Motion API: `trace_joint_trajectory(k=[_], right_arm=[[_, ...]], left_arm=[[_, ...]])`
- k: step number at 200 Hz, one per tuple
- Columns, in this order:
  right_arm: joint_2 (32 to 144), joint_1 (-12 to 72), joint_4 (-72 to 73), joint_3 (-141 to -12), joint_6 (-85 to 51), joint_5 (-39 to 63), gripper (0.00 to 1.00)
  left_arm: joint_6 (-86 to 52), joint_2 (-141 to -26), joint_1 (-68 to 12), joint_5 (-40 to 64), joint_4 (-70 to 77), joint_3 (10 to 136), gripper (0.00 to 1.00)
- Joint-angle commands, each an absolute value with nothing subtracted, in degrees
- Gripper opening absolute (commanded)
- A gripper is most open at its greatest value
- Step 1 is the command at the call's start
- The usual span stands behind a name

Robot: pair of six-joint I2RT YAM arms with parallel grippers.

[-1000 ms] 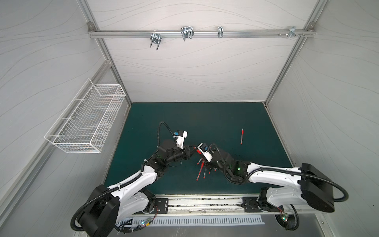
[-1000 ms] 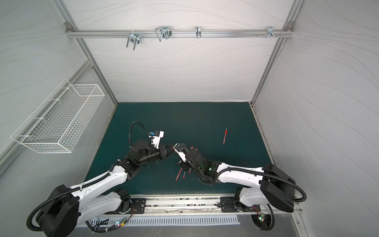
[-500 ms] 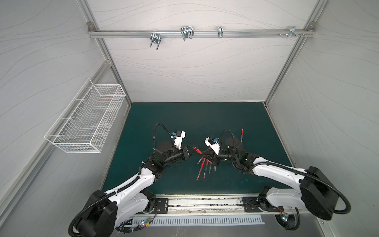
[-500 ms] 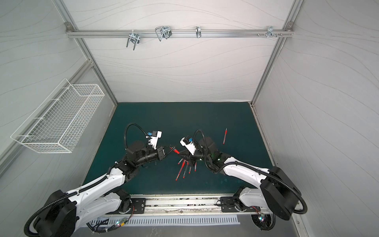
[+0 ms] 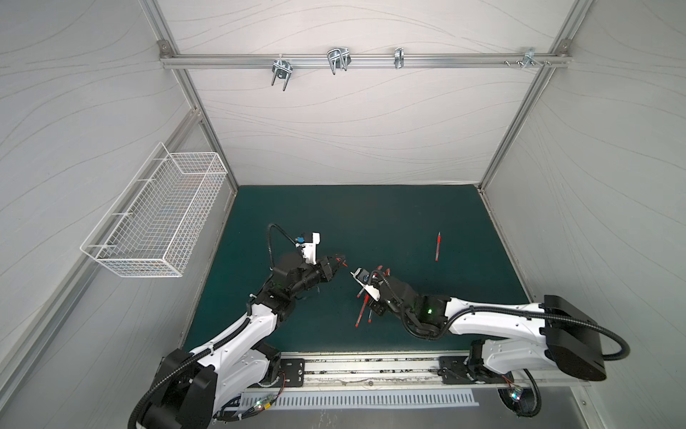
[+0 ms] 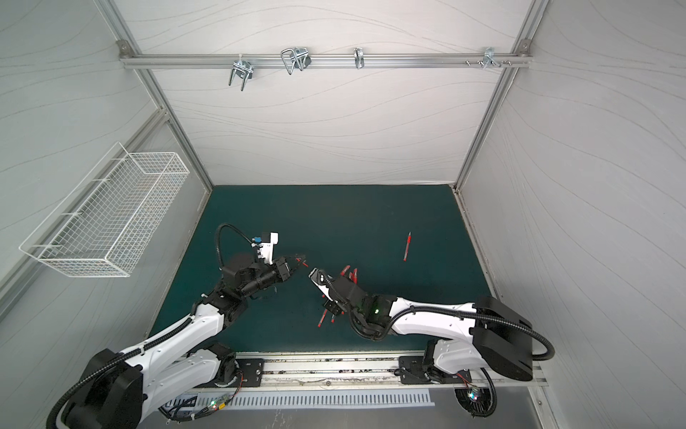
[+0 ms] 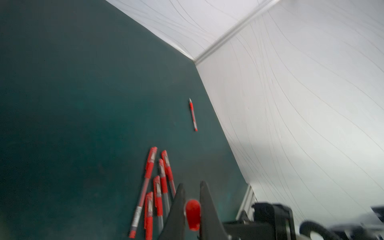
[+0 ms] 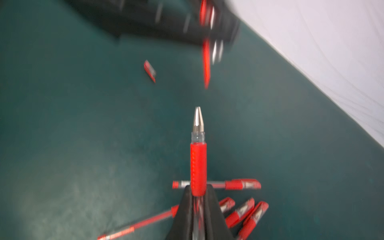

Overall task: Remove pen caps from pens
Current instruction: Open the pen cap on the pen, then place the pen at the middle-right of the table, then place the pen cap at the middle-left of the table.

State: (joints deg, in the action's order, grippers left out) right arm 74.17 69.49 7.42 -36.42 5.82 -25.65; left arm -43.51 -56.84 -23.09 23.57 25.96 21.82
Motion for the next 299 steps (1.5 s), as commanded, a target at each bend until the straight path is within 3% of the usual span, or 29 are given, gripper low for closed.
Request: trace_joint_trajectory(k=[1,20,53,97,150,168,224,299], right_arm=[[71.6,64.9,2.6,-36.1,5.0,-17.5,0.00],[68.0,57.2,2.7,-34.0,1.8,-0.3,0.00],[61.9,50.6,6.0,-30.2,-2.3,6.4,0.00],[56.3,47.1,8.0,-27.5,-6.3,0.5,0.00],[52.7,40.5,0.8,-27.2,-15.1,-24.1,0.00],[52.2,35.7,-3.2,-27.2,-20.0,-28.0,0.00],[58.6,17.6,-8.2,-27.4,-31.7,-20.5,0.00],[72.5,7.6,-5.5,-29.9,-34.3,-9.4,0.00]], left_arm=[[-44.4,-54.7,-22.7,19.6,26.8,22.4,0.00],[-43.8,-53.2,-22.2,18.8,25.5,22.4,0.00],[-41.3,-50.4,-22.1,14.0,19.0,22.8,0.00],[-38.3,-49.2,-22.0,3.0,10.8,23.2,0.00],[-36.9,-53.8,-22.1,-7.2,3.0,26.3,0.00],[-36.8,-57.3,-22.0,-8.4,1.1,28.1,0.00],[-37.6,-69.6,-19.9,-6.0,-1.8,32.7,0.00],[-36.7,-81.2,-17.1,-3.2,-6.3,37.9,0.00]])
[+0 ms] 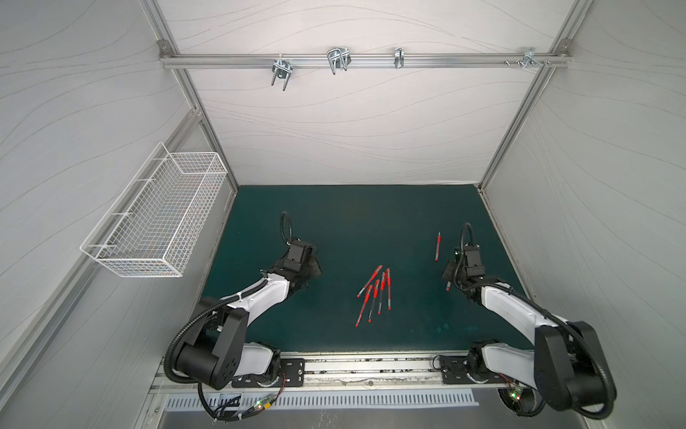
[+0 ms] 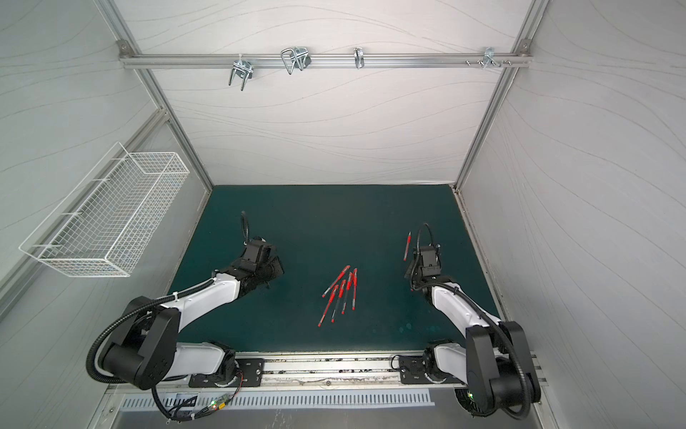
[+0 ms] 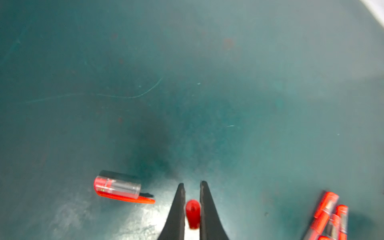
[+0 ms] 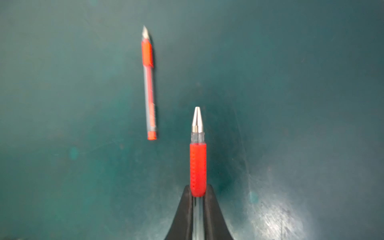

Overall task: Remove pen caps from pens
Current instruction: Place the pen cap at the middle-left of the table.

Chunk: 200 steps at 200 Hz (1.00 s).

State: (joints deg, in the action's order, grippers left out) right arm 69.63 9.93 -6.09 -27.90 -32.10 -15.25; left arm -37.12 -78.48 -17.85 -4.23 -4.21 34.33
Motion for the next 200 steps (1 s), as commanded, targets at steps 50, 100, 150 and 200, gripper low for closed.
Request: trace_joint_trajectory(k=[50,100,150,200], right_arm=[[77.8,4.3,-4.4,-30.6,-35.1,-3.8,0.07],[80.7,2.6,-3.7,-30.6,-36.3,-1.2,0.21],[80.7,0.6,-2.8,-29.7,-36.5,1.0,0.34],[68.9,2.6,-2.3,-26.6,-34.1,-3.0,0.46]], left_arm=[[-36.0,-88.2,-16.9,-1.6,-9.0,41.5,0.00],[-35.8,-89.8,-16.9,-2.6,-10.7,42.6,0.18],[-35.7,-89.3,-16.9,-2.8,-11.4,42.8,0.34],[-34.4,-81.9,-17.5,-3.5,-9.5,40.3,0.52]])
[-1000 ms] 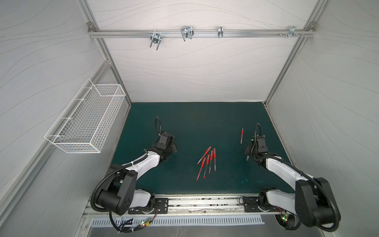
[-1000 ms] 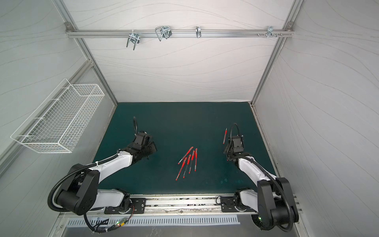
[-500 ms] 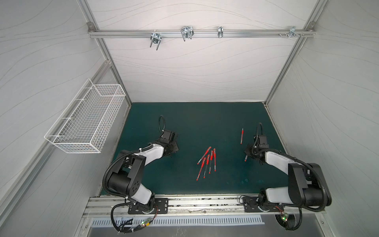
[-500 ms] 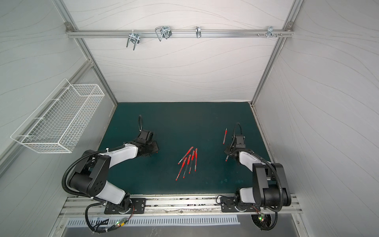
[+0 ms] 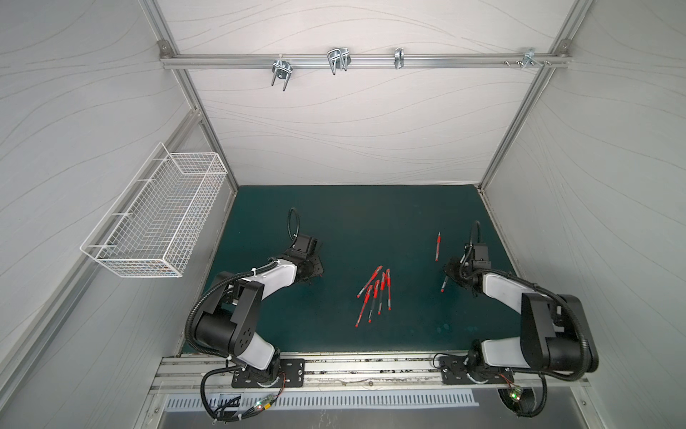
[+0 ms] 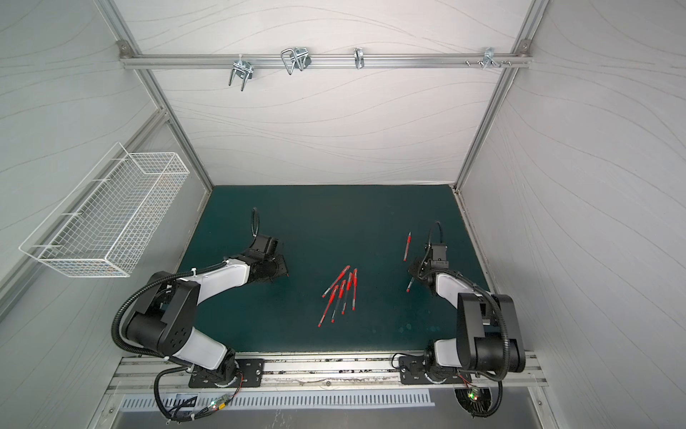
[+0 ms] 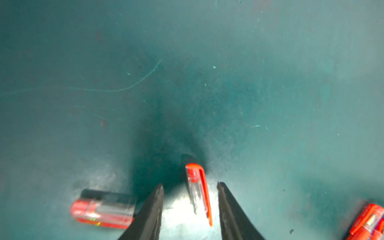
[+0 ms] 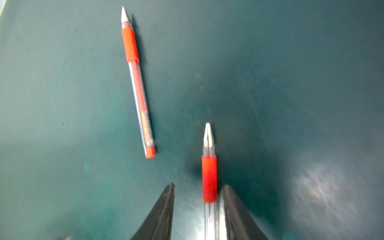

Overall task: Remove pen caps from pens
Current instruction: Place the pen cap at the middle-left of the table, then pick up the pen from the center of the table.

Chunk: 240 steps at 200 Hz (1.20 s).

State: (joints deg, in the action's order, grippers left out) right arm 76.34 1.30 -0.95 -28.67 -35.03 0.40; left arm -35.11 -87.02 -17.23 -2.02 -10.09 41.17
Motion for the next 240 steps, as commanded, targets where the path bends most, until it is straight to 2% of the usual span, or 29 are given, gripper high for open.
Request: trace_joint_trajectory(k=[1,29,55,85,116,139,164,190,240], right_arm=[[68.5,2.8,-2.3,-26.5,-34.0,-3.3,0.46],[56.1,7.7,-6.2,-25.3,-32.2,-8.6,0.47],[46.4,10.4,-9.5,-24.4,-31.1,-6.2,0.47],[43.1,13.0,-13.6,-26.7,-32.8,-0.8,0.46],[46.6,19.3,-23.8,-35.0,-32.2,0.0,0.44],[52.8,27.2,-31.6,-40.0,-30.0,0.0,0.44],[58.4,33.5,-33.5,-41.0,-29.3,1.0,0.42],[61.4,37.6,-31.8,-40.8,-32.0,2.1,0.41],[68.5,46.6,-31.2,-41.6,-35.6,-4.8,0.41]], left_arm=[[-34.4,-81.6,-17.6,-3.5,-9.4,40.3,0.52],[-32.7,-74.2,-21.7,-5.7,-8.3,38.5,0.59],[-28.5,-66.1,-29.6,-8.5,-6.8,37.5,0.60],[-27.7,-59.3,-33.0,1.6,1.4,33.7,0.59],[-30.3,-59.9,-34.6,9.5,3.6,34.7,0.58],[-33.7,-63.3,-35.2,17.7,1.3,38.4,0.57],[-36.3,-65.1,-36.0,24.8,4.8,37.5,0.53],[-35.3,-66.0,-36.5,26.7,7.5,35.5,0.50],[-32.0,-68.9,-36.4,28.9,10.0,33.1,0.50]])
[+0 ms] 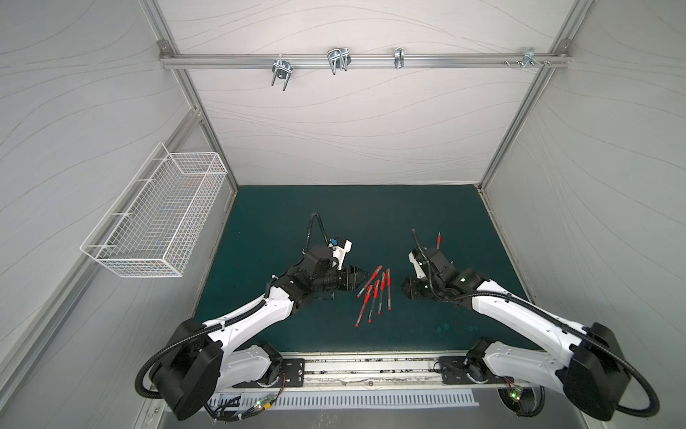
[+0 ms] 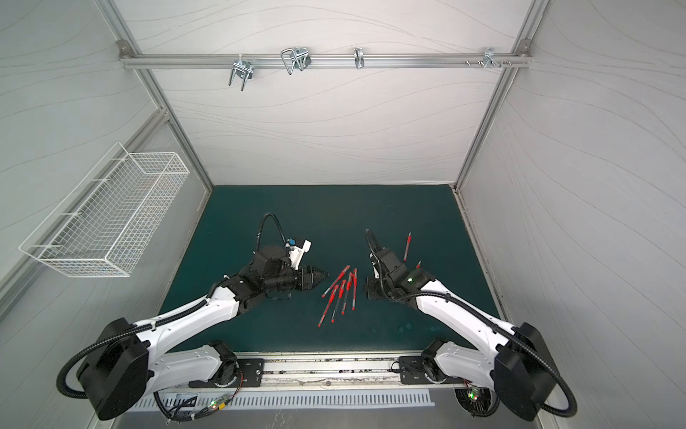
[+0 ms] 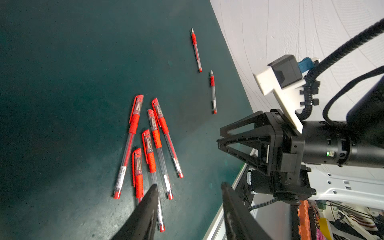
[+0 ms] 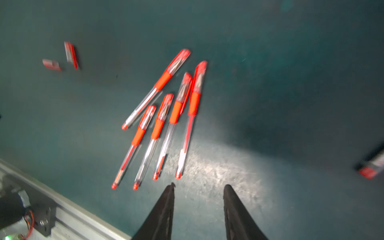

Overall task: Remove pen caps from pens
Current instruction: Pick up the pen from the center of the table.

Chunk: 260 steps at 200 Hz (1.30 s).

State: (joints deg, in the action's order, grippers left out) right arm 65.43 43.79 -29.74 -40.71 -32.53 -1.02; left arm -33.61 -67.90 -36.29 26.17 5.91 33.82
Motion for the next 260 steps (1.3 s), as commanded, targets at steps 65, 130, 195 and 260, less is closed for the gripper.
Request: trace_joint_trajectory(k=[65,130,195,260], right_arm=[[78.6,49.8,-26.5,-43.3,-38.2,-6.8,0.36],[86.4,51.2,-25.9,-47.4,-37.8,-7.3,0.34],[91.0,52.0,-26.5,-49.0,-37.9,-9.0,0.27],[90.4,51.9,-27.4,-46.9,-38.3,-10.0,0.21]], left_arm=[[-30.0,-68.1,-36.5,26.6,7.5,32.3,0.49],[-28.6,-67.0,-36.4,23.7,6.1,32.0,0.49],[-27.3,-67.0,-36.4,23.1,5.5,32.3,0.49],[-26.2,-63.9,-36.5,21.5,5.2,31.2,0.49]])
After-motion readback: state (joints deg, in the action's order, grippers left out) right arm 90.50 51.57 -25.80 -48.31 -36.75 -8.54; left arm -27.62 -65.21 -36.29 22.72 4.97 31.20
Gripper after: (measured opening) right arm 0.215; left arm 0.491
